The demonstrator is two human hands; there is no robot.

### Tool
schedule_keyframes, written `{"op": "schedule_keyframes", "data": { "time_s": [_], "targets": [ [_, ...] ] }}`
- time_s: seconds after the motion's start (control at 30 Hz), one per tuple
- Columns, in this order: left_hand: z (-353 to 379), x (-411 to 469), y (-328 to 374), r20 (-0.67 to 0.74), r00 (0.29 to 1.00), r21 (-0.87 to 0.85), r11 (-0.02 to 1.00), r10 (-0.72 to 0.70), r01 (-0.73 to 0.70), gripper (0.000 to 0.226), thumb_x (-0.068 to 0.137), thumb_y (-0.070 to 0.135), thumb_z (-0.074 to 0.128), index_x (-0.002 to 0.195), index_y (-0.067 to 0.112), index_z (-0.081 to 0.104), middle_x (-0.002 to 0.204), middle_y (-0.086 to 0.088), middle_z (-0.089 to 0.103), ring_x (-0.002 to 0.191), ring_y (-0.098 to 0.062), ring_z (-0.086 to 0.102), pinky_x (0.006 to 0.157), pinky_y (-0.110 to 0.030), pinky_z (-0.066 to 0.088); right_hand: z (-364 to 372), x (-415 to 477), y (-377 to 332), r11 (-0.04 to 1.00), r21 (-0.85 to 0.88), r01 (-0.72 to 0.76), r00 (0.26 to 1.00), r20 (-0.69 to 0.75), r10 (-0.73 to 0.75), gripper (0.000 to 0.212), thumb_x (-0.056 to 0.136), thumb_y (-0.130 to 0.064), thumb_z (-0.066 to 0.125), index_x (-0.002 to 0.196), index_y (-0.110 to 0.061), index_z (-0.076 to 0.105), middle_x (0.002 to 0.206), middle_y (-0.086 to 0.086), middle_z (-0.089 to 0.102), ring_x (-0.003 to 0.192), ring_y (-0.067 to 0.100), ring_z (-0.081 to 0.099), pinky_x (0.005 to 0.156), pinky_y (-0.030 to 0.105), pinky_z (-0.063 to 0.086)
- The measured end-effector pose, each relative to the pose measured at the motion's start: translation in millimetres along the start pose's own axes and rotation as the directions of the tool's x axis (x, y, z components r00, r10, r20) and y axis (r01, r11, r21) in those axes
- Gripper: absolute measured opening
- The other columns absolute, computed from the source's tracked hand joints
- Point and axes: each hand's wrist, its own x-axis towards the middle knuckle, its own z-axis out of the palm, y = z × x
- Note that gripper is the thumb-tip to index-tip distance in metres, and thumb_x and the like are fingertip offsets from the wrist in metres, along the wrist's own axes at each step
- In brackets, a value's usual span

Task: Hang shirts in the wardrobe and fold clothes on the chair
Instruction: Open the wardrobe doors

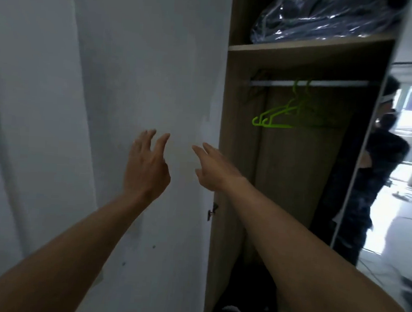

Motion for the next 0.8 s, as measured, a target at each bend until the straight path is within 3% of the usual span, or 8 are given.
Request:
{"op": "schedule_keyframes", "data": {
  "time_s": [0.17, 0.3, 0.4, 0.63, 0.8],
  "targets": [
    [43, 0, 60, 0.17, 0.971, -0.312, 0.944, 0.168, -0.109, 0.053, 0.095, 0.001, 0.05, 0.146, 0.011, 0.046, 0.149, -0.017, 0.043, 0.134, -0.035, 0.044, 0.107, -0.048, 0.045, -38, -55, 51, 0.976, -0.173, -0.135, 0.99, -0.058, 0.127, 0.06, 0.095, -0.018, 0.055, 0.152, -0.014, 0.036, 0.156, 0.013, 0.035, 0.142, 0.035, 0.035, 0.112, 0.048, 0.037],
    [73, 4, 122, 0.221, 0.92, -0.448, 0.871, 0.325, -0.2, 0.052, 0.093, 0.008, 0.056, 0.144, 0.011, 0.048, 0.137, -0.018, 0.052, 0.121, -0.036, 0.054, 0.098, -0.041, 0.047, -72, -94, 97, 0.917, -0.31, -0.252, 0.967, -0.111, 0.228, 0.058, 0.096, -0.022, 0.053, 0.151, -0.013, 0.037, 0.154, 0.013, 0.038, 0.142, 0.033, 0.034, 0.111, 0.049, 0.037],
    [89, 11, 172, 0.223, 0.895, -0.545, 0.811, 0.387, -0.215, 0.052, 0.094, 0.009, 0.054, 0.146, 0.012, 0.047, 0.137, -0.014, 0.051, 0.122, -0.033, 0.054, 0.101, -0.041, 0.046, -97, -113, 132, 0.839, -0.442, -0.316, 0.947, -0.193, 0.255, 0.057, 0.093, -0.025, 0.054, 0.147, -0.012, 0.042, 0.151, 0.013, 0.042, 0.14, 0.034, 0.033, 0.108, 0.049, 0.037],
    [122, 32, 286, 0.266, 0.827, -0.695, 0.693, 0.495, -0.191, 0.046, 0.102, 0.016, 0.044, 0.147, 0.012, 0.046, 0.141, -0.013, 0.053, 0.13, -0.029, 0.05, 0.109, -0.033, 0.039, -157, -144, 191, 0.606, -0.687, -0.401, 0.916, -0.28, 0.289, 0.071, 0.087, -0.031, 0.064, 0.152, -0.016, 0.038, 0.167, 0.015, 0.01, 0.154, 0.039, 0.003, 0.12, 0.065, 0.009],
    [132, 32, 352, 0.405, 0.798, -0.81, 0.58, 0.446, 0.087, 0.043, 0.106, 0.018, 0.036, 0.148, 0.018, 0.045, 0.136, -0.009, 0.059, 0.116, -0.024, 0.057, 0.086, -0.025, 0.042, -182, -142, 215, 0.522, -0.685, -0.508, 0.856, -0.333, 0.396, 0.08, 0.091, -0.026, 0.065, 0.159, -0.027, 0.022, 0.167, 0.016, -0.017, 0.152, 0.045, -0.012, 0.115, 0.074, 0.004]
  ]
}}
